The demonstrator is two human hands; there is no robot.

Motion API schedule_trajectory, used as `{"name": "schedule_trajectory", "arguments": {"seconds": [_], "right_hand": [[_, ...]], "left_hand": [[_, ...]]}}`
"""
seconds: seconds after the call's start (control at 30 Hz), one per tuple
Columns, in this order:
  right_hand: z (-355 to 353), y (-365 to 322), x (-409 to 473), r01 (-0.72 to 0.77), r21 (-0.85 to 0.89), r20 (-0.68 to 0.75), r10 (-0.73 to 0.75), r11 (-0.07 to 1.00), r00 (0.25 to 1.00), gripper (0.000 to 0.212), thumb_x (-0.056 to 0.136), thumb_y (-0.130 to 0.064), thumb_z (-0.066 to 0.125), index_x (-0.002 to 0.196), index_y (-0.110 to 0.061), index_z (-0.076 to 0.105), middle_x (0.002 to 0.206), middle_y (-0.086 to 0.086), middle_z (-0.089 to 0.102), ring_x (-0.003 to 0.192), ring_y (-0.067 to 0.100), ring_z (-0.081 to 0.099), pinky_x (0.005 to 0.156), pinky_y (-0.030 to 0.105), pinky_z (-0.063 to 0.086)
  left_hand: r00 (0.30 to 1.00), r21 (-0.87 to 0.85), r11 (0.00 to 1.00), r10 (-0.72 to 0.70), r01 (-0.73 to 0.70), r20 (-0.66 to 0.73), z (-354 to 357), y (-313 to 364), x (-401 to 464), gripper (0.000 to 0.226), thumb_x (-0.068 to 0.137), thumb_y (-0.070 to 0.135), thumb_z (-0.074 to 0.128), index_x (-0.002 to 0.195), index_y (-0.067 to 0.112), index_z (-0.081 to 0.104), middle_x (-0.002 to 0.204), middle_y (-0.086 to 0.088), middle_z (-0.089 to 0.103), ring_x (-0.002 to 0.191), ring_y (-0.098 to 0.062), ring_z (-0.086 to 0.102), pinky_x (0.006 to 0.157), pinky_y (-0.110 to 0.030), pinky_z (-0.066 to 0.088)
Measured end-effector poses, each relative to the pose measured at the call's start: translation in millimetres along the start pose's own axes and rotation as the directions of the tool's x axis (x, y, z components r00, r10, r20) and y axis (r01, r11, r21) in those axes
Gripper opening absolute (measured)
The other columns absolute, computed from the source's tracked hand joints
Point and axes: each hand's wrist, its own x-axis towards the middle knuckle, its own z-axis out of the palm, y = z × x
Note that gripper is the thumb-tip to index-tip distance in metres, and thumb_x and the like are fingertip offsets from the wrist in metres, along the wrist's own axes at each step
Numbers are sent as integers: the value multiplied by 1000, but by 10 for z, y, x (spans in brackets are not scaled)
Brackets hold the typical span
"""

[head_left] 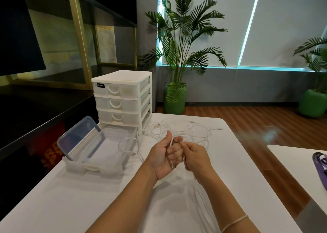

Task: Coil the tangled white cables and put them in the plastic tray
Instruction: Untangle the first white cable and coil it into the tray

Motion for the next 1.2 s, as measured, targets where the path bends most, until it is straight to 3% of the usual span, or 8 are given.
{"name": "schedule_trajectory", "arguments": {"seconds": [0.17, 0.3, 0.4, 0.5, 0.7, 0.87, 0.97, 1.2], "right_hand": [[26, 33, 31, 61, -84, 22, -59, 995, 998, 35, 97, -26, 44, 86, -2, 66, 41, -11, 47, 38, 3, 38, 45, 21, 31], [-69, 1, -53, 47, 4, 213, -46, 999, 976, 24, 97, -19, 44, 99, -2, 61, 67, 5, 56, 33, 9, 41, 38, 21, 34], [-91, -9, -116, 58, -89, 313, -27, 994, 949, 18, 93, -13, 51, 105, -17, 63, 80, 4, 64, 32, 11, 42, 42, 20, 39], [-97, 20, -85, 126, -262, 314, -39, 957, 949, 20, 90, -12, 53, 107, -10, 64, 72, 1, 59, 39, 8, 42, 49, 24, 40], [-141, 18, -61, 217, -433, 386, -37, 875, 922, 30, 90, -17, 52, 118, -24, 62, 54, -5, 40, 48, 5, 36, 55, 18, 35], [-177, -16, -114, 292, -538, 478, 1, 791, 878, 19, 88, -17, 52, 87, 2, 54, 56, -6, 33, 49, 7, 30, 59, 27, 31], [-169, -65, -166, 319, -525, 510, -8, 789, 860, 11, 90, -23, 55, 90, -20, 66, 55, -8, 43, 47, 5, 38, 57, 19, 33], [-305, -135, -164, 290, -288, 193, -241, 913, 951, 13, 78, -23, 72, 70, -14, 75, 50, -9, 59, 42, 3, 44, 46, 13, 34]], "left_hand": [[997, 65, 997, 53, -50, -51, 37, 39, -3, 53, 101, 31, 27, 57, 13, 48, 33, 6, 28, 26, -5, 25, 30, -17, 21], [983, -43, 992, 114, -121, -143, 5, 141, -41, 56, 100, 29, 28, 47, 17, 40, 30, 6, 27, 23, -5, 23, 30, -15, 17], [957, -132, 963, 203, -233, -206, -37, 244, -49, 56, 101, 29, 28, 47, 17, 38, 31, 6, 26, 24, -6, 23, 30, -17, 17], [931, -128, 944, 267, -305, -248, -25, 265, -35, 50, 102, 33, 25, 56, 16, 38, 33, 6, 27, 27, -6, 24, 31, -18, 21], [877, 352, 889, 397, -293, -272, 52, 173, -22, 42, 100, 38, 26, 88, 10, 54, 41, 8, 32, 39, -6, 29, 48, -22, 30], [876, 558, 794, 425, -240, -228, 104, 124, -44, 27, 100, 29, 32, 104, 13, 54, 43, 11, 37, 41, -6, 40, 67, -24, 46], [877, 664, 724, 429, -189, -217, 92, 117, -24, 22, 101, 24, 34, 113, 14, 50, 43, 11, 37, 41, -4, 45, 84, -35, 50], [948, 950, 306, 316, -65, -37, 53, -1, -46, 27, 99, 37, 34, 95, 22, 56, 60, 8, 55, 63, -10, 54, 71, -26, 45]]}}
